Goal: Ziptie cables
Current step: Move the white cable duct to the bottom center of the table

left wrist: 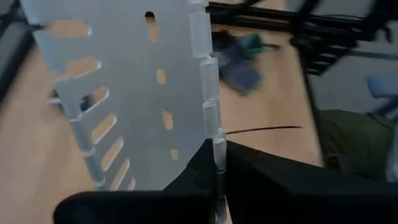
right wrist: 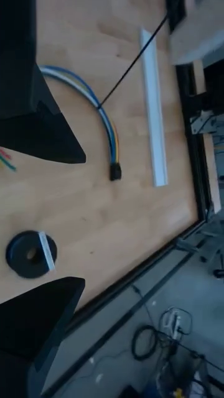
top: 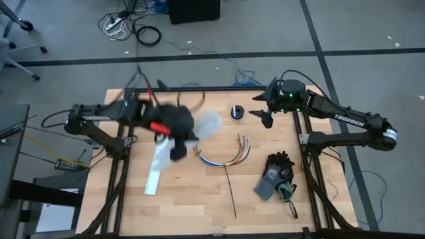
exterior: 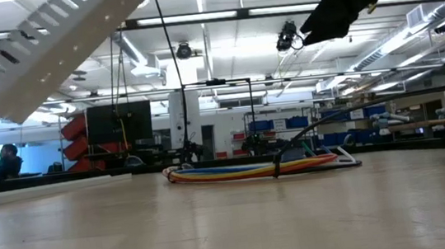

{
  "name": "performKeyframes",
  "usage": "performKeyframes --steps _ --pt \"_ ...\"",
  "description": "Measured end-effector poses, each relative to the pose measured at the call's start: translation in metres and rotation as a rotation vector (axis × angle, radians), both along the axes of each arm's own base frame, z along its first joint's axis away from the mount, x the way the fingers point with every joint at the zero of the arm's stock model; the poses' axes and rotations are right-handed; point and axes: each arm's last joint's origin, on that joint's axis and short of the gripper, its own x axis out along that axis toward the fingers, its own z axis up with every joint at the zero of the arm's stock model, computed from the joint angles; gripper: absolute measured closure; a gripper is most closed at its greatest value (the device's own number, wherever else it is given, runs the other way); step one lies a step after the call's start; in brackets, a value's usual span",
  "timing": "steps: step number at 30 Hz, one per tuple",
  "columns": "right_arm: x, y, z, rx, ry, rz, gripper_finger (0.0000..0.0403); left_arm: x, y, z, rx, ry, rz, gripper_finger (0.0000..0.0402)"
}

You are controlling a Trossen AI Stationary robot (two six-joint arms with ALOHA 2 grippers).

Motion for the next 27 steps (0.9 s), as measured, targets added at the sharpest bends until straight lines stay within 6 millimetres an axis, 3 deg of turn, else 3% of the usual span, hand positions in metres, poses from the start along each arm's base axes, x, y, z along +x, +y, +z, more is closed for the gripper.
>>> performKeyframes --steps 7,13,18,27 --pt "0.002 0.002 -0.005 0.084 0.021 -0.021 0.0096 0.031 -0.083 -0.034 -0.004 0.028 -0.169 0.0402" --pt "0.001 0.002 -0.007 0.128 0.034 -0.043 0.0096 0.061 -0.122 -0.084 -0.041 0.158 -0.2 0.0401" --pt "0.002 0.002 -0.008 0.142 0.033 -0.041 0.0096 0.084 -0.133 -0.131 -0.058 0.318 -0.208 0.0401" --pt "0.012 0.008 -0.014 0.239 0.038 -0.017 0.0096 0.118 -0.129 -0.199 0.015 0.443 -0.289 0.0401"
